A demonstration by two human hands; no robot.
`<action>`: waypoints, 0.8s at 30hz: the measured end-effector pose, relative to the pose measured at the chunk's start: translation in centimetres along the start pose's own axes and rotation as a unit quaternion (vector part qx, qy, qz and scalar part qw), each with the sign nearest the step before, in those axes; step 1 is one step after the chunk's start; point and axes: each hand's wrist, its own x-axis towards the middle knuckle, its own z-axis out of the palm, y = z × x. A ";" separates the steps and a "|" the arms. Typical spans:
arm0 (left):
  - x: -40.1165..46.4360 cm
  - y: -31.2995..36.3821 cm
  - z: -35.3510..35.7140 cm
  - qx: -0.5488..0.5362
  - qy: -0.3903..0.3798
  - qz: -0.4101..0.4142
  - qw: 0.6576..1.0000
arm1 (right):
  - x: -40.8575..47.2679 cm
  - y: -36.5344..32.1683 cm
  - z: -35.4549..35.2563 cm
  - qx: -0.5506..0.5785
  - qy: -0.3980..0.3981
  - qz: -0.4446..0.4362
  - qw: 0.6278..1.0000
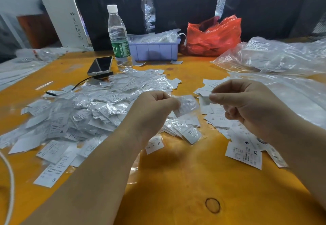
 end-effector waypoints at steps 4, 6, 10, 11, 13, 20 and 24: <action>0.2 -0.7 0.2 0.179 0.052 0.011 0.982 | 0.1 0.4 -0.8 -0.298 0.028 -0.082 0.951; 0.1 -1.0 0.3 0.289 0.086 0.012 0.954 | 0.0 0.6 -0.7 -0.389 0.013 -0.083 0.918; 0.1 -1.2 -0.2 0.397 0.117 0.002 0.910 | -0.4 0.7 -0.5 -0.493 -0.026 -0.064 0.868; 0.1 -1.2 -0.3 0.399 0.124 0.004 0.908 | -0.6 0.6 -0.4 -0.514 -0.031 -0.054 0.856; 0.1 -1.2 -0.3 0.389 0.134 0.016 0.911 | -1.0 0.5 -0.1 -0.552 -0.037 -0.029 0.832; -0.6 -0.6 0.6 0.343 0.099 0.072 0.931 | -1.4 0.4 0.2 -0.586 -0.018 -0.064 0.807; -1.3 -0.4 1.6 0.335 0.029 0.137 0.932 | -1.3 0.7 0.4 -0.572 0.006 -0.117 0.812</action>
